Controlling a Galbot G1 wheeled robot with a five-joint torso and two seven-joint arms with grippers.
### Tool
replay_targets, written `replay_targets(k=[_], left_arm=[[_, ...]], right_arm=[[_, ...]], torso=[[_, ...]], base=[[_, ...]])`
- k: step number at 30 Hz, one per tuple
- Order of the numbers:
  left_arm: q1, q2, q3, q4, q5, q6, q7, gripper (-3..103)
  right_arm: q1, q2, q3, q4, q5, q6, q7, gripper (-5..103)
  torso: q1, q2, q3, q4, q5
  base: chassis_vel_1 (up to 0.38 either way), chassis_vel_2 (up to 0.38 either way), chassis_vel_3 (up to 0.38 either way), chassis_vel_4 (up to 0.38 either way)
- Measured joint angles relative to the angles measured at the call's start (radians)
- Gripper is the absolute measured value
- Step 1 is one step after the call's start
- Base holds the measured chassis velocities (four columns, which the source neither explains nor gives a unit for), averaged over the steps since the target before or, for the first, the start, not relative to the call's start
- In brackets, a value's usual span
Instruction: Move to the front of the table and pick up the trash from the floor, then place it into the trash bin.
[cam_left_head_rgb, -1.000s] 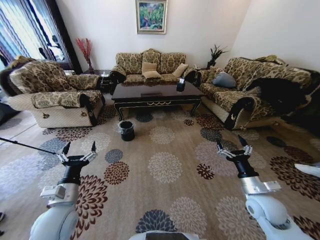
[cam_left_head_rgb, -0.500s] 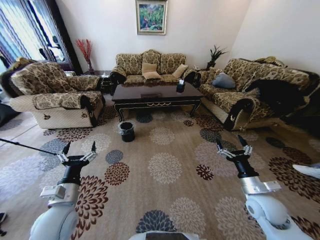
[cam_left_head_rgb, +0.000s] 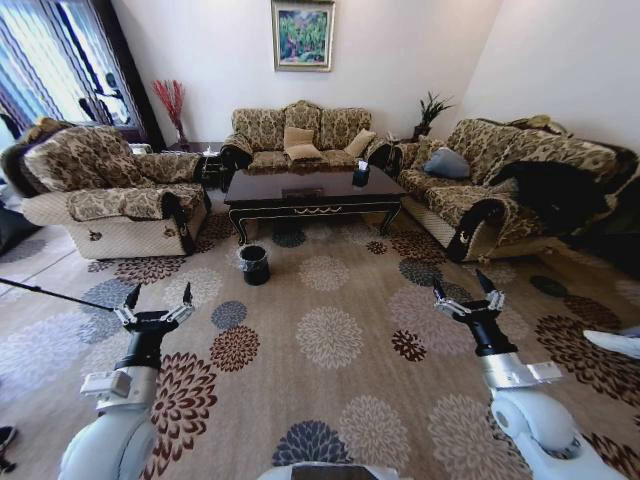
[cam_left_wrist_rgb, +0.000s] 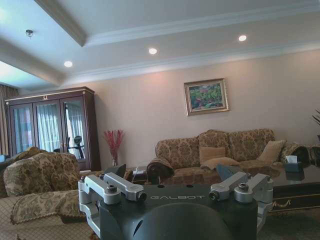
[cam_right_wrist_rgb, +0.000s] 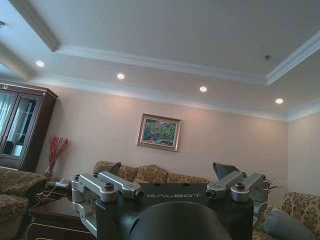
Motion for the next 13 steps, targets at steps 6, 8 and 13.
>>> replay_targets(k=[6,8,13], left_arm=[[0.0,0.0,0.0,0.0,0.0,0.0,0.0,100],[0.0,0.0,0.0,0.0,0.0,0.0,0.0,100],[0.0,0.0,0.0,0.0,0.0,0.0,0.0,100]], right_arm=[[0.0,0.0,0.0,0.0,0.0,0.0,0.0,100],[0.0,0.0,0.0,0.0,0.0,0.0,0.0,100],[0.0,0.0,0.0,0.0,0.0,0.0,0.0,100]], torso=[[-0.001,-0.002,-0.001,0.0,0.0],[-0.002,-0.004,-0.002,0.0,0.0],[-0.003,-0.006,-0.003,0.0,0.0]], base=[[0.0,0.0,0.0,0.0],[0.0,0.0,0.0,0.0],[0.0,0.0,0.0,0.0]])
